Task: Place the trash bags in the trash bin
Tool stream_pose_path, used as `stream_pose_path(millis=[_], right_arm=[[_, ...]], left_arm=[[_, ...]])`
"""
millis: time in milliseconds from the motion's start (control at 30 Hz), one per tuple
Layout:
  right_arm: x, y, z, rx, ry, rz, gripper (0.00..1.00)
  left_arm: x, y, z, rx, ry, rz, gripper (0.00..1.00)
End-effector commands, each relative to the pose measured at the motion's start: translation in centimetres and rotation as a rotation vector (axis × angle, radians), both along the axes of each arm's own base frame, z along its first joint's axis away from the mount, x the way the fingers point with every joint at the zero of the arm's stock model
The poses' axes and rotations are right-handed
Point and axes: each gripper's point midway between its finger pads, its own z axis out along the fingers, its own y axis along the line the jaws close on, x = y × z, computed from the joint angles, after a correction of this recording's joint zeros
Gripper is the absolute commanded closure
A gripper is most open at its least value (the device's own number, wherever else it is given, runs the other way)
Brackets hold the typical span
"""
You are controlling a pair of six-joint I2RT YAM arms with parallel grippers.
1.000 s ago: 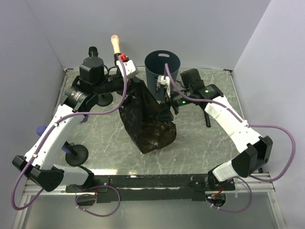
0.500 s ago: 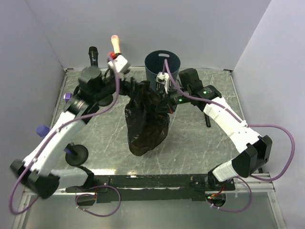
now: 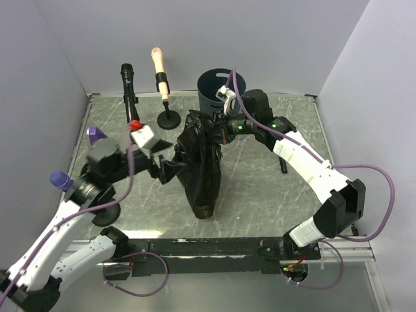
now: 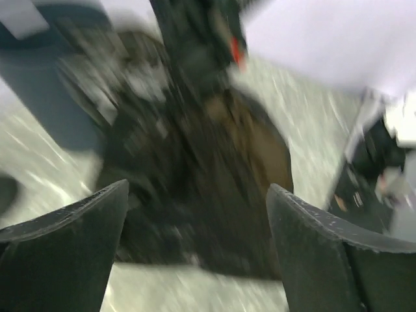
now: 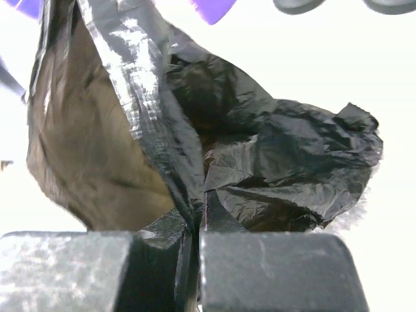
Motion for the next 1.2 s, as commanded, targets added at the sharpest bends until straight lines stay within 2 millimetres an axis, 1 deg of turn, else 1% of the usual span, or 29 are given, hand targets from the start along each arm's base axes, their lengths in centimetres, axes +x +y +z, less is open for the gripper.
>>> stream_pose_path(millis=[0, 67, 167, 267, 333, 400, 533, 600, 667, 700, 733, 800, 833, 900, 933, 1000, 1067, 1167], right_arm=[[2.7, 0.1, 1.8, 0.039, 0.004, -0.145, 1.00], [2.5, 0.1, 1.5, 0.043, 0.020, -0.150, 1.00], [2.2, -0.3, 0.7, 0.029, 0.031, -0.167, 1.00], [2.4, -1.0, 0.6, 0.009, 0.022, -0.213, 1.00], [2.6, -1.1, 1.1, 0.013, 0.013, -0.227, 1.00], [3.0, -1.0, 1.6, 0.022, 0.007, -0.232, 1.00], [3.4, -0.8, 2.1, 0.030, 0.002, -0.230, 1.00], [3.5, -1.1, 2.2, 0.029, 0.001, -0.237, 1.00], [3.8, -1.5, 2.0, 0.032, 0.013, -0.252, 1.00], [3.8, -1.6, 2.0, 0.034, 0.016, -0.257, 1.00], [3.9, -1.8, 1.8, 0.032, 0.019, -0.263, 1.00], [4.0, -2.1, 1.8, 0.031, 0.020, -0.274, 1.00], [4.0, -2.2, 1.6, 0.030, 0.024, -0.278, 1.00], [4.1, -2.4, 1.5, 0.030, 0.030, -0.288, 1.00], [4.1, -2.5, 1.5, 0.030, 0.032, -0.294, 1.00], [4.1, -2.6, 1.7, 0.036, 0.034, -0.296, 1.00], [4.1, -2.8, 1.9, 0.040, 0.030, -0.302, 1.00], [4.1, -3.1, 2.0, 0.037, 0.024, -0.310, 1.00]], left_arm=[[-1.6, -1.5, -3.6, 0.065, 0.126, -0.145, 0.13], [-1.7, -2.1, -3.9, 0.048, 0.142, -0.174, 0.14], [-1.4, -3.1, -4.5, 0.020, 0.182, -0.205, 0.13], [-2.1, -4.3, -5.4, 0.026, 0.199, -0.318, 0.04], [-1.9, -5.0, -5.5, 0.033, 0.165, -0.371, 0.01], [-1.0, -6.1, -5.9, 0.052, 0.157, -0.357, 0.01], [0.7, -7.6, -8.4, 0.130, 0.192, -0.297, 0.04], [1.6, -7.7, -9.4, 0.148, 0.177, -0.232, 0.04], [3.1, -7.5, -10.2, 0.205, 0.119, -0.144, 0.04], [3.3, -7.5, -10.7, 0.225, 0.121, -0.130, 0.03], [3.6, -7.5, -10.7, 0.223, 0.119, -0.117, 0.02], [3.5, -8.0, -10.6, 0.217, 0.118, -0.120, 0.02], [3.4, -8.2, -11.0, 0.221, 0.130, -0.119, 0.02], [3.2, -8.8, -11.1, 0.214, 0.138, -0.119, 0.02], [3.1, -9.1, -11.4, 0.216, 0.138, -0.117, 0.02], [3.6, -9.3, -12.1, 0.238, 0.139, -0.058, 0.02], [3.9, -9.3, -12.9, 0.250, 0.146, -0.035, 0.02], [3.6, -9.7, -13.4, 0.226, 0.178, -0.030, 0.03]])
